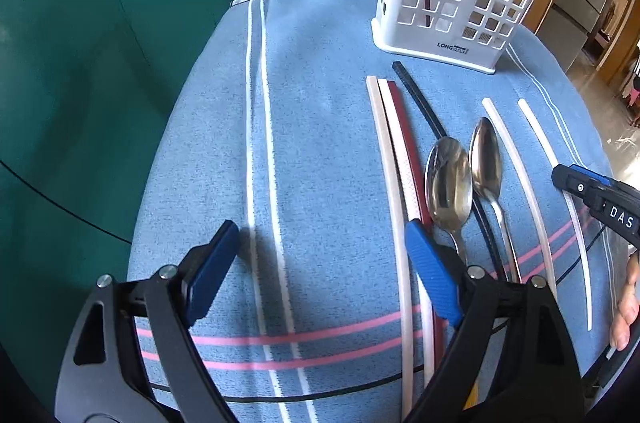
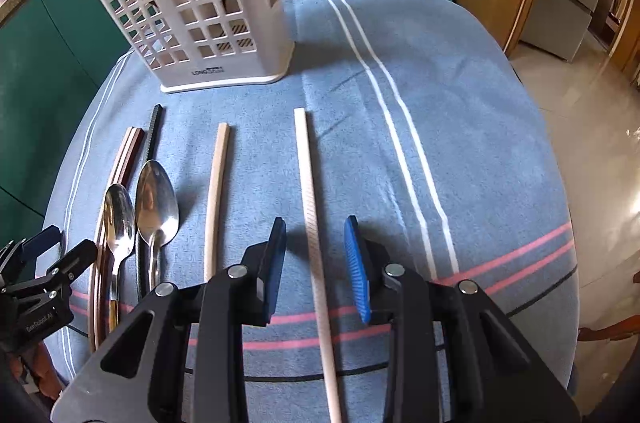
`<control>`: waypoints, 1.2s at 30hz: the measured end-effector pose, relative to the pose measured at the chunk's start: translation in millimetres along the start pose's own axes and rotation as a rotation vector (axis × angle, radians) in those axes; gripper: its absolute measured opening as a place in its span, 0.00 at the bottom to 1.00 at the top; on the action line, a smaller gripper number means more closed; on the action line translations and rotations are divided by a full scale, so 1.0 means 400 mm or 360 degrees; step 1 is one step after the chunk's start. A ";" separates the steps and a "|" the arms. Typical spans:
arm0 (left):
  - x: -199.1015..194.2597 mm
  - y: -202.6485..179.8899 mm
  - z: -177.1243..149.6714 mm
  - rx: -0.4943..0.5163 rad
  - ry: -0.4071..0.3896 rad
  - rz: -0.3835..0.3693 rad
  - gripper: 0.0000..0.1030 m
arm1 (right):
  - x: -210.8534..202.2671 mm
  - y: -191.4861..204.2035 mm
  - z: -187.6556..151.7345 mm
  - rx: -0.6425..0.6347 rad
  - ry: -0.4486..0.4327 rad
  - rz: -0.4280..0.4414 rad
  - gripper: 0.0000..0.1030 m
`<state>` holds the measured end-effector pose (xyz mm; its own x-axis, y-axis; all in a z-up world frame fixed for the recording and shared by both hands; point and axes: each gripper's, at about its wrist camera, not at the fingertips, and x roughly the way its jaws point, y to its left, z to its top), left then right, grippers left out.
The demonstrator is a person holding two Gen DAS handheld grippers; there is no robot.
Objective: Organize utensils
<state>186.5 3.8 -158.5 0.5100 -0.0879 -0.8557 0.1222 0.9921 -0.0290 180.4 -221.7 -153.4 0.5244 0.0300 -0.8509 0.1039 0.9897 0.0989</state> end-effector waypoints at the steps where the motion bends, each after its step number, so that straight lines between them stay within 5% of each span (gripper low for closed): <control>1: 0.001 -0.002 0.001 0.0002 0.0004 0.0004 0.82 | 0.001 0.000 0.000 0.0001 -0.0001 0.0000 0.30; 6: 0.019 -0.043 0.035 0.0124 0.0014 0.0130 0.81 | 0.015 0.020 0.022 -0.0052 0.0003 -0.0069 0.30; 16: 0.128 -0.008 0.224 0.0118 0.0229 0.0056 0.76 | 0.086 0.059 0.141 -0.0229 0.0104 -0.0183 0.30; 22: 0.165 -0.014 0.284 0.0172 0.0368 0.0019 0.74 | 0.115 0.087 0.184 -0.0325 0.0242 -0.0125 0.10; 25: 0.163 -0.030 0.301 0.0204 0.0358 -0.0008 0.48 | 0.116 0.096 0.189 -0.0323 0.0231 -0.0127 0.08; 27: 0.156 -0.040 0.301 0.0214 0.0336 -0.0018 0.20 | 0.113 0.094 0.187 -0.0304 0.0214 -0.0097 0.07; 29: 0.152 -0.044 0.295 0.0207 0.0303 -0.0035 0.11 | 0.103 0.086 0.179 -0.0282 0.0201 -0.0048 0.07; 36: 0.030 -0.032 0.260 0.0096 0.0102 -0.0121 0.06 | -0.060 0.047 0.179 -0.0238 -0.0008 0.0055 0.07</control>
<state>279.7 -19.4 -114.7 0.4417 -0.1550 -0.8837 0.2108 0.9753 -0.0657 230.4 -213.7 -94.2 0.5300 0.0639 -0.8456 -0.0410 0.9979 0.0498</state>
